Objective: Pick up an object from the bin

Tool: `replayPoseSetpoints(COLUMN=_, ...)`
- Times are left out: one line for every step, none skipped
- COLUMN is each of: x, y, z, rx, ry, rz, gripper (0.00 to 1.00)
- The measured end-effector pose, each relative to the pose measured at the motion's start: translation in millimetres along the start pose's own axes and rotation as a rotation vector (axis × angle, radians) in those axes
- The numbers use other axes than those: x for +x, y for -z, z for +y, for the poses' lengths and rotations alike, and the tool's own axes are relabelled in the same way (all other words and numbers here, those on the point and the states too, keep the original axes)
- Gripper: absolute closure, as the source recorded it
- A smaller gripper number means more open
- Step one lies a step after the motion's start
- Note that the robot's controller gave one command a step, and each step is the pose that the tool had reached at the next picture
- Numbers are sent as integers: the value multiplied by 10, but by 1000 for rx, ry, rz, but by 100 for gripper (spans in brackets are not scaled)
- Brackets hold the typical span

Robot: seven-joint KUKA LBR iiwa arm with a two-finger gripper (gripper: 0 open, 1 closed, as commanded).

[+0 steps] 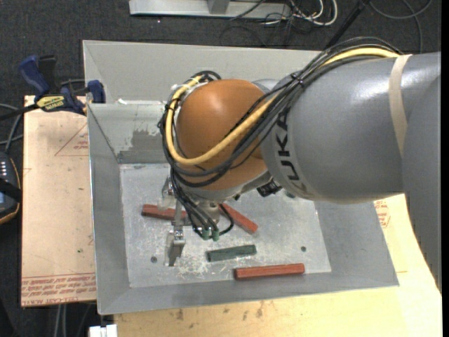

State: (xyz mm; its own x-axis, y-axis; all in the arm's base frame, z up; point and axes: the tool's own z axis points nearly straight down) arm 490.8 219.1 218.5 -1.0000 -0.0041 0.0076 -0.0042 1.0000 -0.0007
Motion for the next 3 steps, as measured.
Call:
replayPoseSetpoints(x=-20, y=36, z=-10, rx=-2, ry=-4, rz=-7, gripper=0)
replayPoseSetpoints(x=-307, y=-419, z=-242, rx=-5, ry=-60, rz=-14, gripper=0)
replayPoseSetpoints(x=-337, y=-1032, z=-417, rx=-2, ry=-81, rz=-7, gripper=100)
